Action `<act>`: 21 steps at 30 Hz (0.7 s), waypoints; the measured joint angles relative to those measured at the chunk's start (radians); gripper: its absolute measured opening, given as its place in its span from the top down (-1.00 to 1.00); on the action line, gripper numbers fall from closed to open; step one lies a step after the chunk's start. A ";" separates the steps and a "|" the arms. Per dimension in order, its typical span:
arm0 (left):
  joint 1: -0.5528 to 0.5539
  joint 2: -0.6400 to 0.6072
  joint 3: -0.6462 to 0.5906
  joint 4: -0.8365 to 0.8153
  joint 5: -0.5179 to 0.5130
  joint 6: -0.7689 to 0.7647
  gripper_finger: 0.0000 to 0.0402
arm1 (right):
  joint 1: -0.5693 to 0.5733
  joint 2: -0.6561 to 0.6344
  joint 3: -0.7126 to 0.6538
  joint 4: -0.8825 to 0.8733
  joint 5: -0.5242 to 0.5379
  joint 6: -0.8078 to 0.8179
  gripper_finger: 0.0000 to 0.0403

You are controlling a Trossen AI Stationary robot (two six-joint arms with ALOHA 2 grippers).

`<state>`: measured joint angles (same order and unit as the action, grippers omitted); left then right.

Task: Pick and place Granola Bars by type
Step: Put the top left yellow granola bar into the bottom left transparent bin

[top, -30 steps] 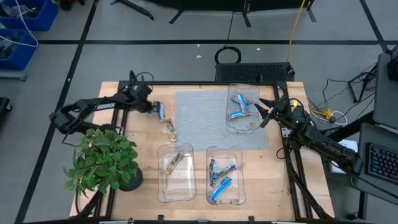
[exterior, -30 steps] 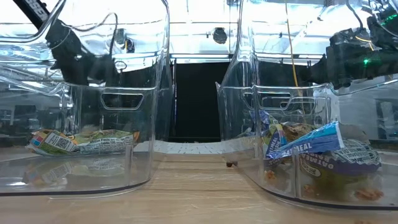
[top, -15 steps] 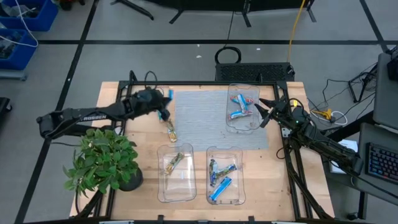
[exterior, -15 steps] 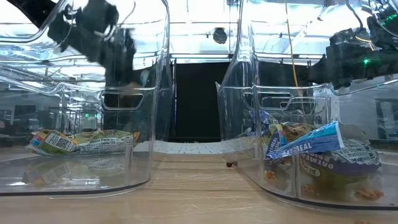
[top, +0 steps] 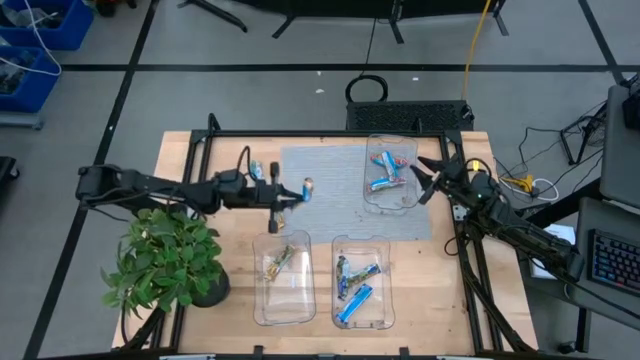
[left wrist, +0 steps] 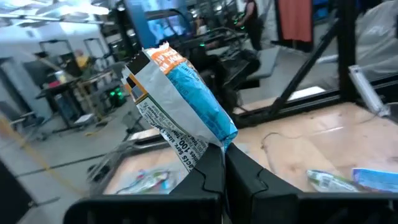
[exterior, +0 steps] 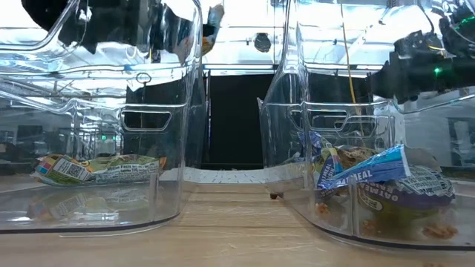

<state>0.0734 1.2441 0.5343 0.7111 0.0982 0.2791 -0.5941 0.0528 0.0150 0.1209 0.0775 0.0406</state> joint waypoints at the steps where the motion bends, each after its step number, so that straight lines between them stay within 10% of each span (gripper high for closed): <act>1: -0.006 0.023 0.000 0.023 0.009 -0.003 0.98 | 0.000 0.000 0.000 0.015 0.000 0.001 0.16; 10: -0.032 0.176 0.000 0.231 0.063 0.004 0.96 | 0.000 0.000 0.000 0.082 -0.001 0.474 0.16; 21: -0.042 0.179 0.000 0.235 0.060 0.014 0.98 | 0.000 0.001 0.000 0.090 0.053 0.497 0.16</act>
<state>0.0311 1.4235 0.5343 0.9459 0.1581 0.2932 -0.5938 0.0536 0.0147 0.2112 0.1306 0.5375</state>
